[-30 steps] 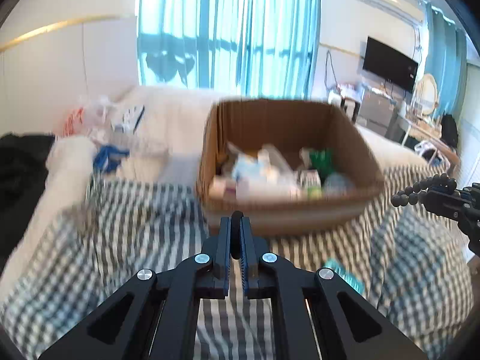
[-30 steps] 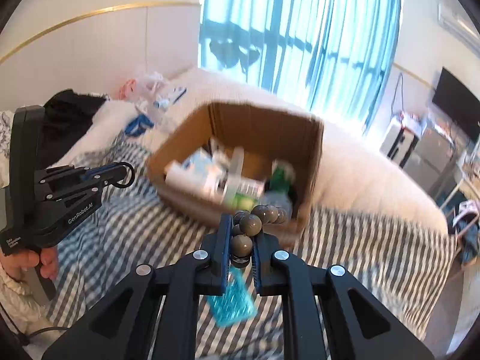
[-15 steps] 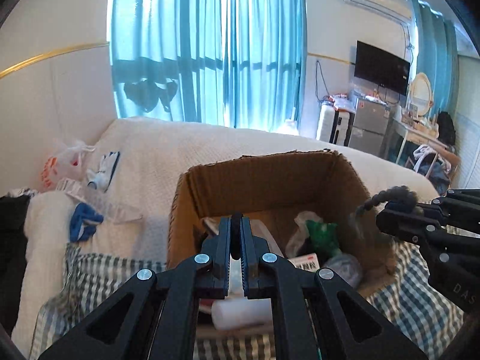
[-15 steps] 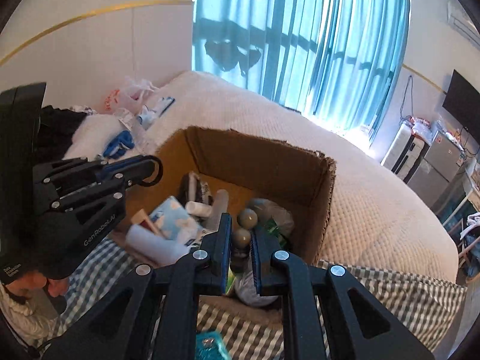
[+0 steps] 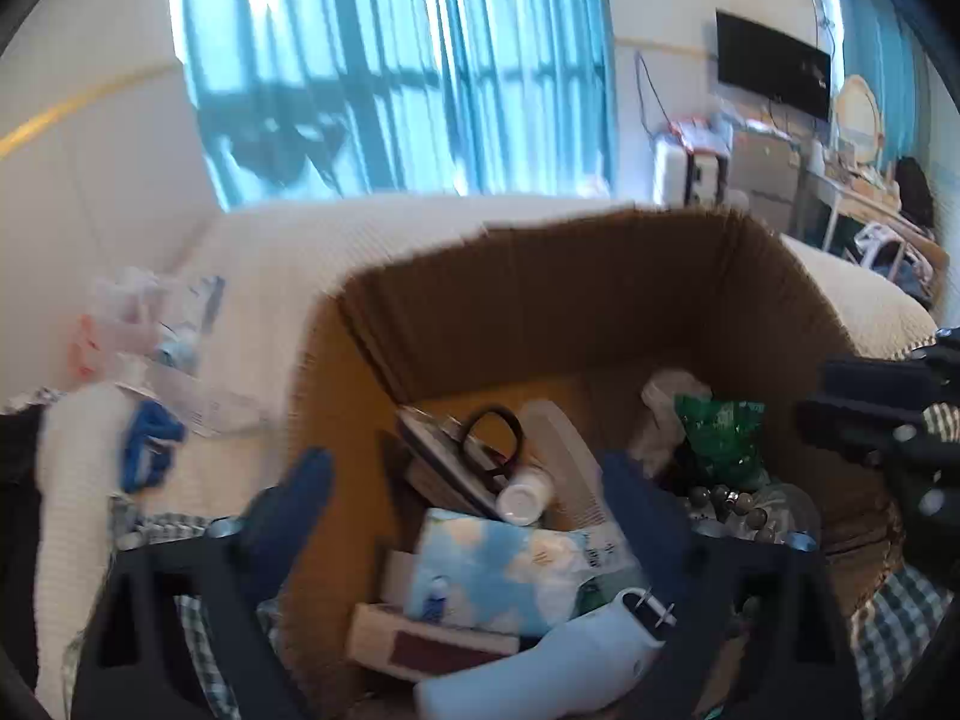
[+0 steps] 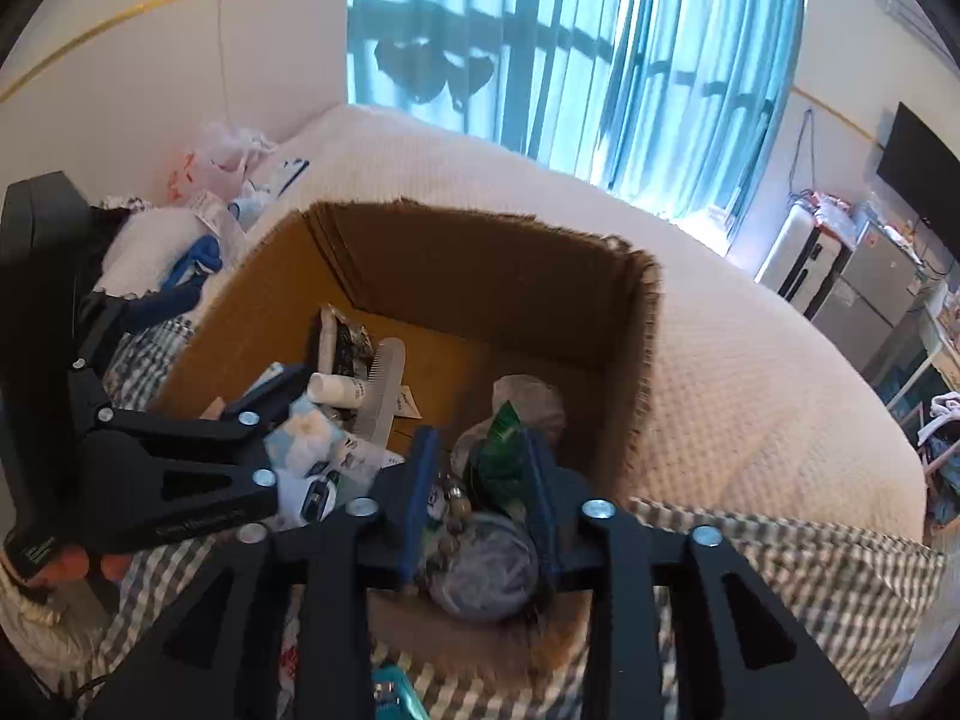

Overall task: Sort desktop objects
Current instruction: 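Carry the rubber ring and bracelet into the cardboard box and release both, then grasp the blue blister pack with the right tool while the left tool reaches the red-and-white sachet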

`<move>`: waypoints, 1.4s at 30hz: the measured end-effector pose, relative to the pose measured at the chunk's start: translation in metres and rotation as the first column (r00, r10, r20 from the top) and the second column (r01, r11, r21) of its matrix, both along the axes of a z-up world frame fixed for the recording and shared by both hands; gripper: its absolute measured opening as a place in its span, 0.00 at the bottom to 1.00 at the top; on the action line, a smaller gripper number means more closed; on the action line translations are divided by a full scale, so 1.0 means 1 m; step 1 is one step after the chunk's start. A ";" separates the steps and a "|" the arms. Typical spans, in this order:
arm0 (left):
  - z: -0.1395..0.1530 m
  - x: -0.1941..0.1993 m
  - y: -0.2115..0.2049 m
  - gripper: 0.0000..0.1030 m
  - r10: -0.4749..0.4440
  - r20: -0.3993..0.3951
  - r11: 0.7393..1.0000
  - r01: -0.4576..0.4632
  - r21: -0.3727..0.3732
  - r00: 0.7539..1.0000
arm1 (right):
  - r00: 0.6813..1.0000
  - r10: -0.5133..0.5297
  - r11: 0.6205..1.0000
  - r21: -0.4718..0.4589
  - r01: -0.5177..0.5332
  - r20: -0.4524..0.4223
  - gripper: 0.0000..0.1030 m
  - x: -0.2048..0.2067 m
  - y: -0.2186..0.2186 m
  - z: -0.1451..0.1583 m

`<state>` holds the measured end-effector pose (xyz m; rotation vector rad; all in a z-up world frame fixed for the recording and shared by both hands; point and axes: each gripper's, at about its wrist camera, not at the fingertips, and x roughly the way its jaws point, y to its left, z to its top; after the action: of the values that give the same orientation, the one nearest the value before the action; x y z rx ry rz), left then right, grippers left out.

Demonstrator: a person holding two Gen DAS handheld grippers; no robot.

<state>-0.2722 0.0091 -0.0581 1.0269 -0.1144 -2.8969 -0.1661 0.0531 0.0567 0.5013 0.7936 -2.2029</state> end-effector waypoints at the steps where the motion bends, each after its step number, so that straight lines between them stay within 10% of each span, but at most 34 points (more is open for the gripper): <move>1: 0.005 0.009 0.001 0.96 0.001 -0.017 1.000 -0.001 -0.020 1.000 | 1.000 0.000 1.000 -0.007 0.000 -0.009 0.38 0.007 0.007 0.004; 12: 0.029 0.097 -0.002 1.00 -0.003 -0.002 0.998 0.003 -0.069 1.000 | 0.999 0.041 0.999 0.031 -0.040 -0.033 0.59 0.084 0.078 -0.007; 24: -0.069 0.159 0.012 1.00 0.042 0.221 0.997 -0.055 0.053 0.974 | 0.979 0.025 0.959 0.272 -0.081 0.203 0.68 0.063 0.089 -0.164; 42: -0.125 0.143 0.027 1.00 -0.006 0.353 0.998 -0.018 0.064 0.935 | 0.949 -0.101 0.943 0.333 -0.004 0.298 0.72 0.012 0.070 -0.201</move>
<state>-0.1293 0.0362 -0.1834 1.5486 -0.0318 -2.6933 -0.1543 0.1234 -0.1441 1.0181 0.9867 -1.9693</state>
